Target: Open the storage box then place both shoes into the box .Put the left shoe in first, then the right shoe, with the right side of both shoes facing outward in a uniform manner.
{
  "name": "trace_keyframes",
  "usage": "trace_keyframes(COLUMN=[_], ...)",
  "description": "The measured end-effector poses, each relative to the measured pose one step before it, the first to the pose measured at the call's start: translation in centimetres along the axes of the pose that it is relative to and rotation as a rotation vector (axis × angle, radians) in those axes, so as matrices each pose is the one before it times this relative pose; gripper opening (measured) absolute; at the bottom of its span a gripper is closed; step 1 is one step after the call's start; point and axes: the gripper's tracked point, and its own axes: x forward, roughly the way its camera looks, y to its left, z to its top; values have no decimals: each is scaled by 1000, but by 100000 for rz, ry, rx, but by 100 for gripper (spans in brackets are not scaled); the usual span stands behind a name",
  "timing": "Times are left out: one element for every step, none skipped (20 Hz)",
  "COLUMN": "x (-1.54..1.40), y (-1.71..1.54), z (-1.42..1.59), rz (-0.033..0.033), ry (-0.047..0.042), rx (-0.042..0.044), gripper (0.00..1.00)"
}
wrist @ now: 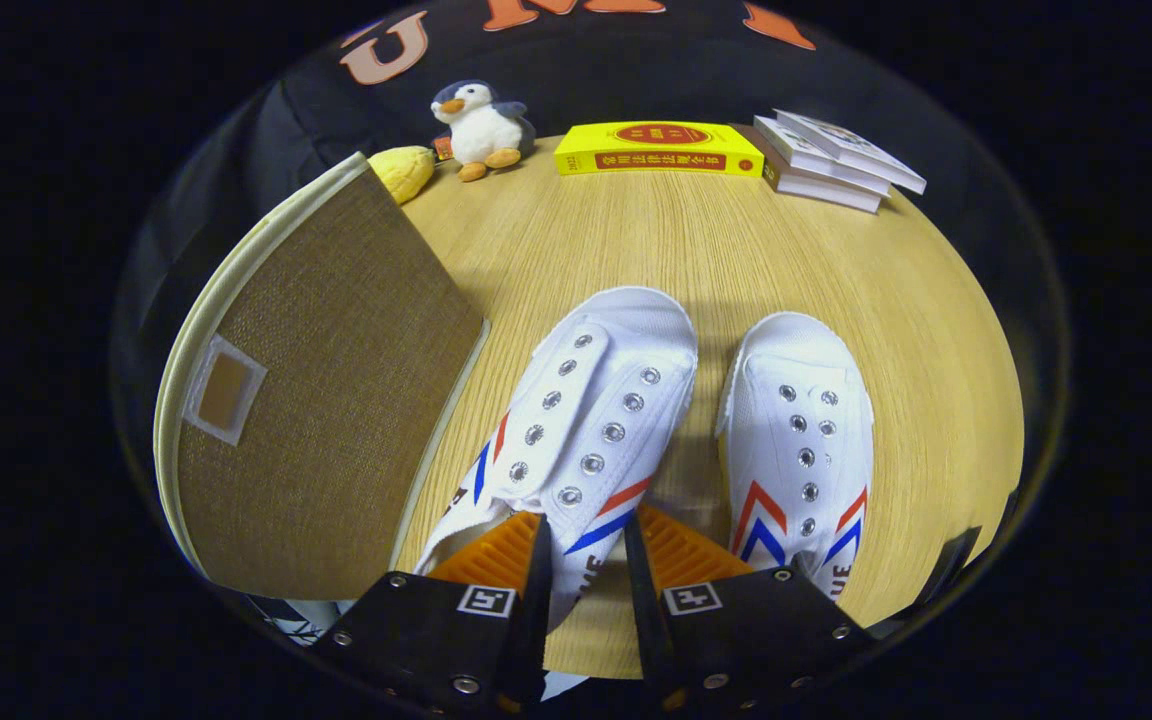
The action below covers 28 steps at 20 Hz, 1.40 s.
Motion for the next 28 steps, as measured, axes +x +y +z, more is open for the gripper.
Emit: trace_keyframes(x=[238,77,-69,-88,229,-458,-291,-463,-282,-276,-446,-401,-399,-456,-441,-578,-646,-925,-897,-839,-878,-798,-690,-552,-342,-178,-5,83], y=[42,227,357,-91,-155,22,1,46,194,193,506,505,503,491,690,639,777,832,909,961,1187,1248,1200,1259,1260,1240,1373,1237], z=[-168,29,26,-90,128,-28,415,496,422,-11,414,626,559,493,765,634,876,811,986,864,1001,713,775,602,548,261,131,45], rz=[1096,2623,3220,960,608,-15,346,762,1046,1385,2024,2054,1789,1564,1529,1341,1140,706,783,1017,1370,1548,1691,1768,1757,1418,1711,1625], ry=[2005,908,472,-662,-528,-759,-2414,-2234,-1370,-1057,-1876,-2502,-1971,-1954,-2396,-1432,-2025,-2111,-2355,-1714,-1571,-1126,-1143,-1005,-726,38,557,482], rx=[2765,2221,2292,2865,3260,3518,1485,-186,-406,115,598,193,408,1105,567,171,-665,-1418,-1736,-1314,-387,-280,-249,-475,-920,-653,-904,-1123], gripper=[43,45,46,41,28,24,14,10,6,5,5,4,4,4,3,3,2,2,2,2,2,2,2,2,2,2,2,2])
